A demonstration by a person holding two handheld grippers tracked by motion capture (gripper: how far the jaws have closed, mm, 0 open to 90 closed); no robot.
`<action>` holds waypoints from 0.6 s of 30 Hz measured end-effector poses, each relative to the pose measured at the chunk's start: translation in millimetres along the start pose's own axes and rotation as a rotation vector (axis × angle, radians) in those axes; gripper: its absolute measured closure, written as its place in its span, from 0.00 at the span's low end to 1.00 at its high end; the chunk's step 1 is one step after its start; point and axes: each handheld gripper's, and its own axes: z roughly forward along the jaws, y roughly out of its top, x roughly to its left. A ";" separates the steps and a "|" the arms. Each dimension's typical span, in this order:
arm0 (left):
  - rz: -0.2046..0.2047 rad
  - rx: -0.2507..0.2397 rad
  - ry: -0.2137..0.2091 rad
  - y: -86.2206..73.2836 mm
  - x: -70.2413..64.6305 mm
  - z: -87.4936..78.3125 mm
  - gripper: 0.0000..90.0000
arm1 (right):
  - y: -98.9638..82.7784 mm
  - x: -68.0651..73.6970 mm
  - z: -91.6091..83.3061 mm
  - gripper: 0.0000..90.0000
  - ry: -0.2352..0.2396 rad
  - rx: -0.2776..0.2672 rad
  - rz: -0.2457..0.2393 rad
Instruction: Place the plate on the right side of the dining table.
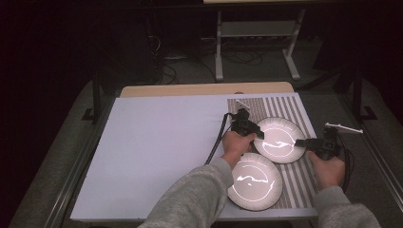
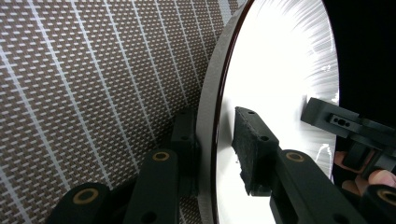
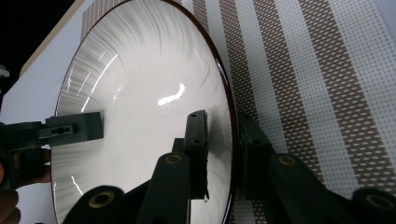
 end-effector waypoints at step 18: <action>0.051 -0.014 0.028 0.0 -2.6 -6.5 0.58 | -1.2 6.2 0.2 0.73 -0.010 -0.017 -0.056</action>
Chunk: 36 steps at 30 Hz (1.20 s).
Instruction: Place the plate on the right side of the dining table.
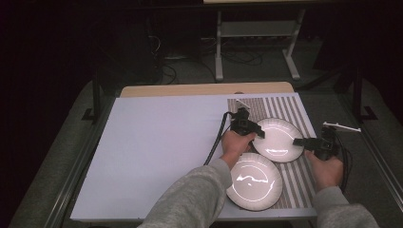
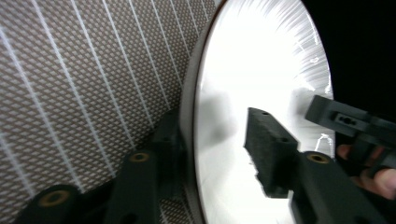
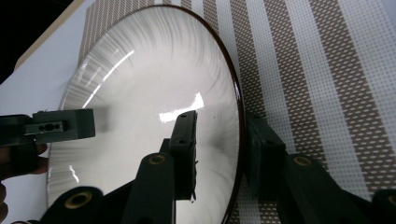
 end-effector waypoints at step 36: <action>0.316 -0.214 -0.030 -38.4 8.2 -112.5 0.41 | -21.1 35.8 -38.7 0.35 0.067 -0.146 -0.429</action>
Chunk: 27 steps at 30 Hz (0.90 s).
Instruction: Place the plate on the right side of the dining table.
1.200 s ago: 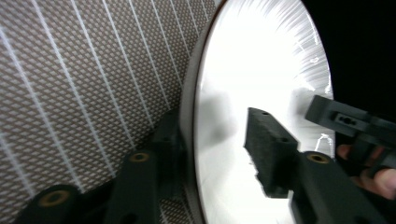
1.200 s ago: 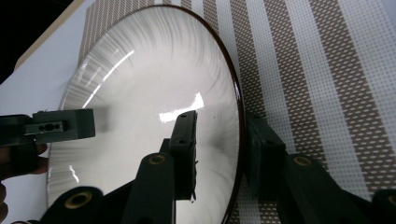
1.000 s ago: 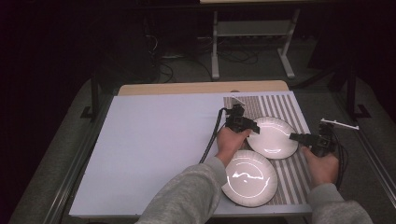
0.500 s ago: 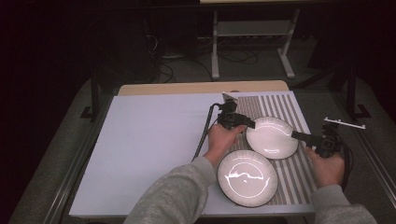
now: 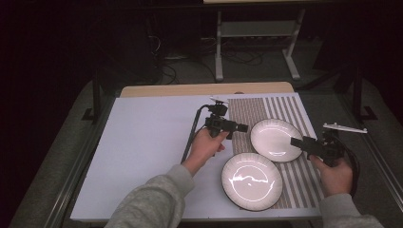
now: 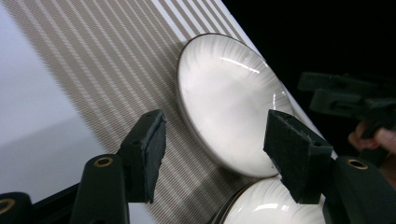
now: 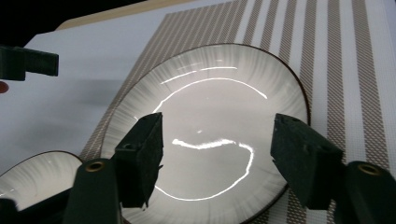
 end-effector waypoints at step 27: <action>0.289 -0.147 0.124 -80.4 47.3 -142.7 0.32 | -21.0 44.9 -9.1 0.28 0.245 -0.114 -0.449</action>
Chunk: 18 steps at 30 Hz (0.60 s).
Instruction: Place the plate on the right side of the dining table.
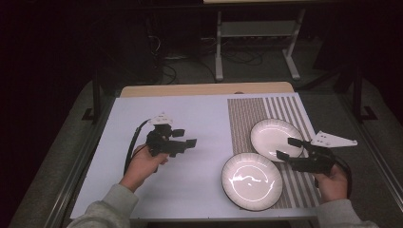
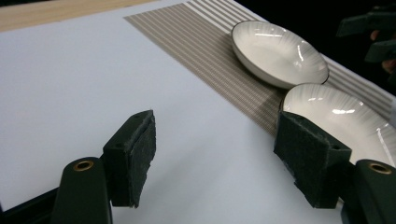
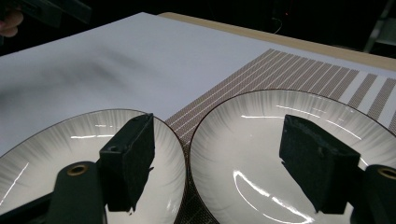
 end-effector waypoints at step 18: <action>0.100 -0.096 0.034 -45.4 16.8 -63.3 0.26 | -5.1 6.3 -5.2 0.28 0.041 -0.034 -0.086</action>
